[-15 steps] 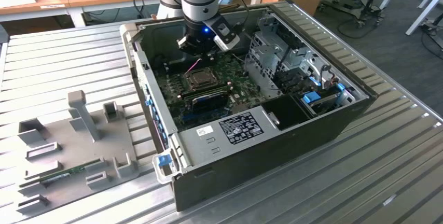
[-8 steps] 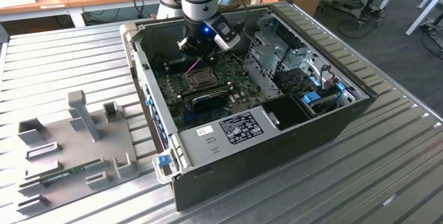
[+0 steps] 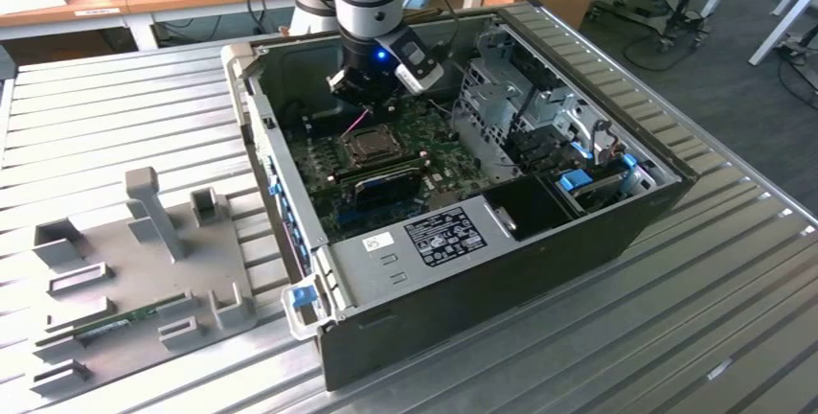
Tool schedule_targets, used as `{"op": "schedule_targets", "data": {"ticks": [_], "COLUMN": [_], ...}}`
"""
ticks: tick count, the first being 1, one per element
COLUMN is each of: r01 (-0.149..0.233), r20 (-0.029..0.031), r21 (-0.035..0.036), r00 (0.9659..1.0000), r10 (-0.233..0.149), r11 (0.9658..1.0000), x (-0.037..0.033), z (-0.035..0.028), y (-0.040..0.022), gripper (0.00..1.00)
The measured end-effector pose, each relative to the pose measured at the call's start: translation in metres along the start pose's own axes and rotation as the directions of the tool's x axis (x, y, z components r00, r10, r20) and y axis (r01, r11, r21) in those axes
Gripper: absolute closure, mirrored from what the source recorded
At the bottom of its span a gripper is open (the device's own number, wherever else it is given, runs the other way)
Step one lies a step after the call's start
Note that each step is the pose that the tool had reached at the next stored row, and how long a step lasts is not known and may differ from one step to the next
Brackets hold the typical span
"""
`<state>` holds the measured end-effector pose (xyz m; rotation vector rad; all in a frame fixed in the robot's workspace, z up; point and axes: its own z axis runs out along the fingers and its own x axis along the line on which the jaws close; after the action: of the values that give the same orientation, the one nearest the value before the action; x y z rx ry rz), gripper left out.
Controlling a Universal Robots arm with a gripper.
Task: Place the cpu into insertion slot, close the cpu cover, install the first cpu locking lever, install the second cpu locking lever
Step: 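Install the first cpu locking lever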
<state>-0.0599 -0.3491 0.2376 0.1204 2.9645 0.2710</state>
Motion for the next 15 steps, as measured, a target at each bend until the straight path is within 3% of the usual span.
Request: {"op": "schedule_targets", "data": {"ticks": [5, 6, 11, 15], "r01": [-0.015, -0.015, -0.015, 0.014], "r20": [-0.0856, -0.0885, -0.0898, -0.0954], "r21": [0.0089, 0.0093, 0.0095, 0.0046], "r00": [0.9962, 0.9959, 0.9958, 0.9953], "r10": [0.015, 0.016, 0.016, -0.014], "r11": [0.9999, 0.9998, 0.9998, 0.9999], "x": [-0.002, -0.002, -0.002, -0.0017], "z": [0.0008, 0.0008, 0.0009, 0.0015], "y": [0.0, 0.0, 0.0009, 0.0025], "gripper": [0.9, 0.9, 0.9, 0.9]}}
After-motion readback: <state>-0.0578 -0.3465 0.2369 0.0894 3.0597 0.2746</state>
